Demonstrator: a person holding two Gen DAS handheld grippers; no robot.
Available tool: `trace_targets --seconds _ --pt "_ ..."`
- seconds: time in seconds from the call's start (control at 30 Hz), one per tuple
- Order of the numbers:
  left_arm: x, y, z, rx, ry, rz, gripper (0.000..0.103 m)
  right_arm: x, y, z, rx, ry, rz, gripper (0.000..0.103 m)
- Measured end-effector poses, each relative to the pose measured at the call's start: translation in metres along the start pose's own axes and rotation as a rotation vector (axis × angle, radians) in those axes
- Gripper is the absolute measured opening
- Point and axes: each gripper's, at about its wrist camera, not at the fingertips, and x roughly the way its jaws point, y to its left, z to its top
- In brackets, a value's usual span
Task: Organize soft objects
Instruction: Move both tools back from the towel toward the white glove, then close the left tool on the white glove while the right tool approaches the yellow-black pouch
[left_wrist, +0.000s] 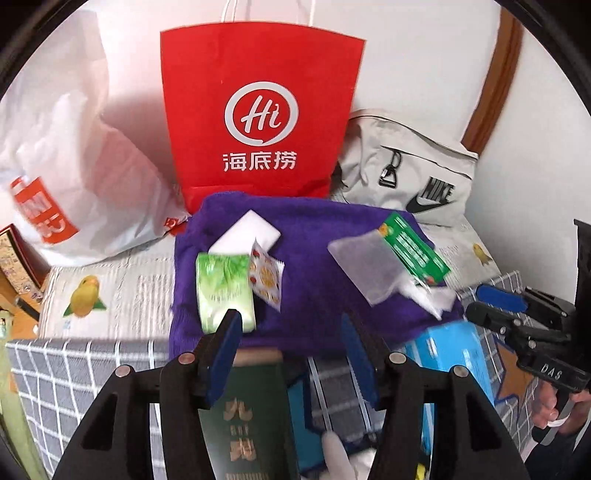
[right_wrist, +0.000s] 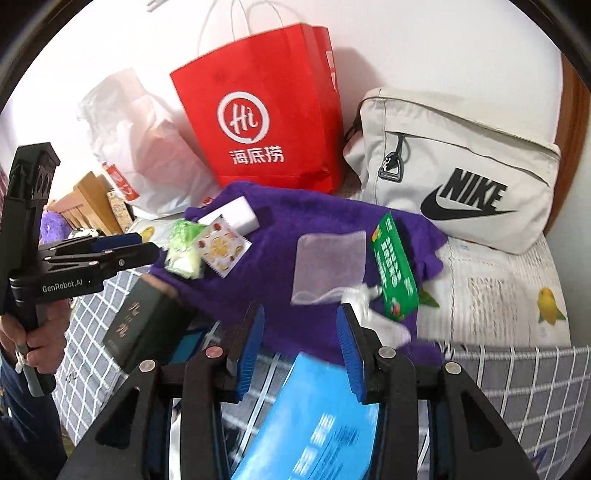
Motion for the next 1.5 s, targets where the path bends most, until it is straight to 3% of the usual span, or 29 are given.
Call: trace_targets --seconds 0.27,0.57,0.83,1.03,1.27,1.37,1.47,1.5 --pt "-0.028 -0.018 -0.056 0.013 0.008 0.006 0.057 -0.034 0.011 -0.038 0.024 -0.021 0.010 0.045" --pt "-0.028 -0.035 -0.115 0.008 0.049 -0.022 0.058 -0.059 0.017 -0.082 0.045 -0.032 0.003 0.046" --pt "-0.018 -0.039 -0.162 -0.015 0.076 -0.063 0.071 -0.057 0.028 -0.110 0.025 -0.022 0.006 0.046" --pt "0.000 -0.048 -0.181 0.008 0.112 -0.076 0.073 -0.053 0.033 -0.134 0.011 0.006 0.000 0.046" --pt "0.010 -0.056 -0.175 0.018 0.099 -0.080 0.074 -0.060 0.020 -0.149 0.044 0.001 -0.041 0.046" --pt "0.013 -0.053 -0.174 0.009 0.090 -0.087 0.047 -0.062 0.015 -0.150 0.056 -0.001 -0.053 0.046" --pt "0.012 -0.047 -0.173 -0.001 0.077 -0.081 0.030 -0.062 0.015 -0.150 0.056 -0.003 -0.058 0.046" --pt "0.011 -0.044 -0.172 -0.006 0.077 -0.088 0.029 -0.062 0.016 -0.150 0.056 -0.004 -0.057 0.046"
